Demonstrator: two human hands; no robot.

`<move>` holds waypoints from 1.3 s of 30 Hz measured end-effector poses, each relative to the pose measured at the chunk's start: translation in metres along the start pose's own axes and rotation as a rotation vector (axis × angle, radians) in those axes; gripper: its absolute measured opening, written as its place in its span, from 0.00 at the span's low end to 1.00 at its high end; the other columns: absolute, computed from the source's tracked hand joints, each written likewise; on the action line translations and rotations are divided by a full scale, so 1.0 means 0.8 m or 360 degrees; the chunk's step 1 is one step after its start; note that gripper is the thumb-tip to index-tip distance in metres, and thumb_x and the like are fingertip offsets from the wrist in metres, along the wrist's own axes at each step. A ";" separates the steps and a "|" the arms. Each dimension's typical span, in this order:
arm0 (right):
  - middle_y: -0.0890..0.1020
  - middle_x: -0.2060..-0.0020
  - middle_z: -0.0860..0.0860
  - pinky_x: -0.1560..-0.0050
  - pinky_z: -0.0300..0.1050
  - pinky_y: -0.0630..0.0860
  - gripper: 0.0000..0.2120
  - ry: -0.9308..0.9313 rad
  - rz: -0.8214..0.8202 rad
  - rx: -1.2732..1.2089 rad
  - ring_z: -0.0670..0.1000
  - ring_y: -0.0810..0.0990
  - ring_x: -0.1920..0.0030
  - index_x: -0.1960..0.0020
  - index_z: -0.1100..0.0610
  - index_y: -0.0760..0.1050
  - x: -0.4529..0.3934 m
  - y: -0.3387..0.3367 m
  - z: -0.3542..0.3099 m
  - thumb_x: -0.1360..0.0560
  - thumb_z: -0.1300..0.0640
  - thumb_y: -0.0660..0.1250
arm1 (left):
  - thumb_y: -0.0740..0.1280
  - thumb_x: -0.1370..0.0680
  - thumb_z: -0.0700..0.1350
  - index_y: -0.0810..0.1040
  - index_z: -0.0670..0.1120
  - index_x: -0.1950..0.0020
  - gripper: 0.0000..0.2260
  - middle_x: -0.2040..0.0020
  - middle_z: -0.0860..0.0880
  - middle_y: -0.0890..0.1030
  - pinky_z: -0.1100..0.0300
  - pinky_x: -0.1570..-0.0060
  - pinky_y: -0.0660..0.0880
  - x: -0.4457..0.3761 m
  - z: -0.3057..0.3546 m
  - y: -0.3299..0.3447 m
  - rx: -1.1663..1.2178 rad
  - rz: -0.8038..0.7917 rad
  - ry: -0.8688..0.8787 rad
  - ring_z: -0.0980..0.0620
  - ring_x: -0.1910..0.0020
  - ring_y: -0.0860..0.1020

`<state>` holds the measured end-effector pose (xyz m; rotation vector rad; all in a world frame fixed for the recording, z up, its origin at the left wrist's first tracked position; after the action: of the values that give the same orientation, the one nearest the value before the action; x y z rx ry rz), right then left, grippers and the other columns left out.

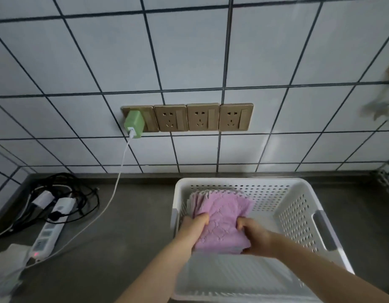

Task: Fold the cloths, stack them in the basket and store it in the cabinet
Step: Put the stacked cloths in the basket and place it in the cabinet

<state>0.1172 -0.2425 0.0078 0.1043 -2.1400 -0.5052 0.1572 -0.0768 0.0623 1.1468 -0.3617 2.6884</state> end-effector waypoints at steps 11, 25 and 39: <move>0.80 0.47 0.57 0.46 0.48 0.75 0.28 0.0128 0.0223 0.0422 0.54 0.77 0.50 0.49 0.53 0.74 -0.056 -0.027 0.026 0.47 0.45 0.67 | 0.64 0.36 0.41 0.67 0.46 0.31 0.32 0.31 0.44 0.71 0.48 0.30 0.59 0.024 0.015 0.036 -0.2179 0.0463 0.1762 0.39 0.31 0.68; 0.80 0.43 0.50 0.34 0.51 0.70 0.28 0.0073 0.0057 0.0957 0.52 0.77 0.42 0.39 0.53 0.72 -0.029 -0.009 0.006 0.37 0.46 0.67 | 0.66 0.24 0.38 0.36 0.63 0.25 0.45 0.24 0.47 0.30 0.35 0.29 0.52 -0.026 0.009 0.040 -0.2256 -0.0013 0.0855 0.35 0.26 0.34; 0.78 0.40 0.49 0.40 0.44 0.71 0.16 -0.0938 0.1313 0.1637 0.51 0.77 0.41 0.34 0.54 0.73 0.193 -0.041 -0.099 0.21 0.54 0.62 | 0.62 0.23 0.38 0.53 0.52 0.23 0.32 0.21 0.48 0.46 0.46 0.27 0.52 0.000 0.029 0.026 -0.1981 -0.0055 0.1099 0.42 0.23 0.44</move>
<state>0.0866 -0.3376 0.1536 -0.3920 -2.5231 1.1811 0.1675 -0.1031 0.0747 -0.1254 -1.4880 1.9157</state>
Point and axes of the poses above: each hand's wrist, its own x-axis away from the middle knuckle, its own y-axis out of the palm, z = x × y, the point moved 5 cm from there along -x, towards the middle knuckle
